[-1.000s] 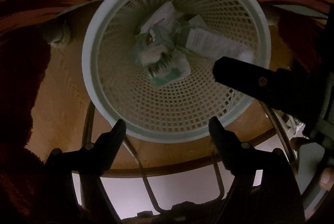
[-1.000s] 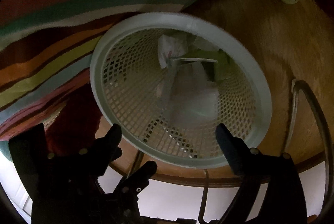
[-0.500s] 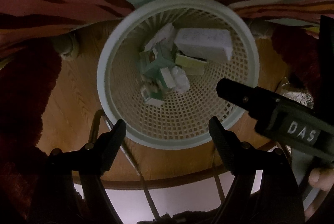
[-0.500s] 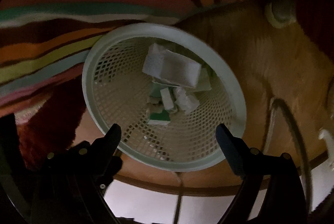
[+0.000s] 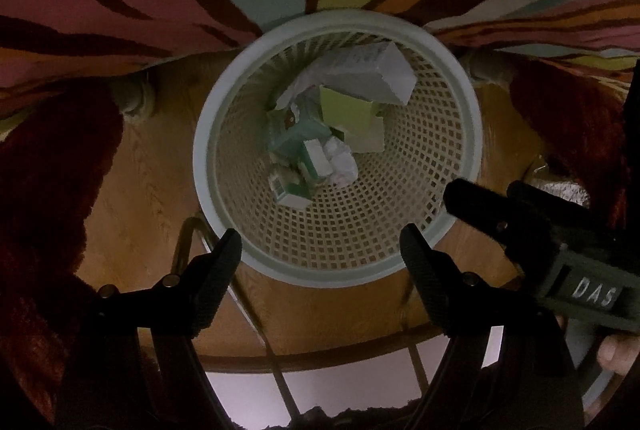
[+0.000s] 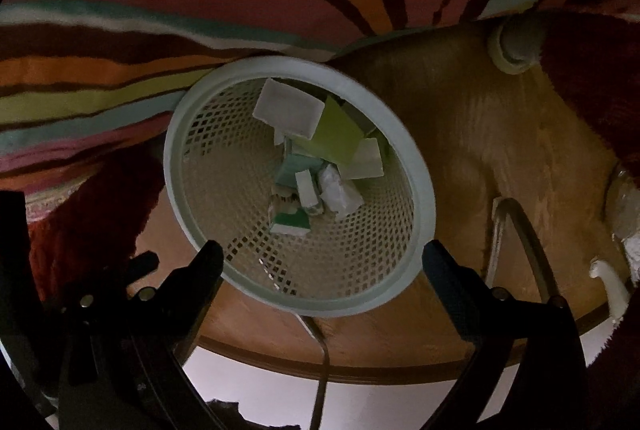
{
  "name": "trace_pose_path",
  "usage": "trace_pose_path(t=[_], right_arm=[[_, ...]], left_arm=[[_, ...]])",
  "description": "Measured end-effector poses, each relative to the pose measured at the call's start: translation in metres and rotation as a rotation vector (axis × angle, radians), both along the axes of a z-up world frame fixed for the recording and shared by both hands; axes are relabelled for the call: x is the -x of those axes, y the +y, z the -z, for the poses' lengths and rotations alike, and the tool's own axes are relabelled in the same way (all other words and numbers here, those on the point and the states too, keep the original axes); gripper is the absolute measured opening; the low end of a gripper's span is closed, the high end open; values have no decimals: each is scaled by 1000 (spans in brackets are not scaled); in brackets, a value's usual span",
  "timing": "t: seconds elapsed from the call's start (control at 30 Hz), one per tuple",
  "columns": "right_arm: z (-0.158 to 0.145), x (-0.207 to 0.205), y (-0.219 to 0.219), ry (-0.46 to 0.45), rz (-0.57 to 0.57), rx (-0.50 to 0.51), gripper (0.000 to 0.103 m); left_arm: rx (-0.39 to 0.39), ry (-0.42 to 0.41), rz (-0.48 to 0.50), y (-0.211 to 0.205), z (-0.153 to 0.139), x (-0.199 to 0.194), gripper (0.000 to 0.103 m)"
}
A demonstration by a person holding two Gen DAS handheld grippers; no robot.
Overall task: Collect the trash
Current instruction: 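Lift both open tools up out of the wastebasket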
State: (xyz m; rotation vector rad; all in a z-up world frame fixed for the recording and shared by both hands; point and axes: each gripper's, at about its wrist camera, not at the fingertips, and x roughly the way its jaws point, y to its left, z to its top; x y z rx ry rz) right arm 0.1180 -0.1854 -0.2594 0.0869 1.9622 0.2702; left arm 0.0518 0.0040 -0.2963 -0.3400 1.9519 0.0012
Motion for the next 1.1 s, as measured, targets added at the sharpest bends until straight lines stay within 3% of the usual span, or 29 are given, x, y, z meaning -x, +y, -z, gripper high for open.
trace_pose_path(t=[0.33,0.67,1.1], right_arm=[[-26,3,-8,-56,-7,-2,95],[-58,7,-13,-124,-33,-35,95],[-112,8,-17,-307,-35,-112,95]], left_arm=[[-15,-67,-34,8,-22,2,79],[-53,-181,6,4,-60,5,79],[-118,-332,17,4,-105,8,79]])
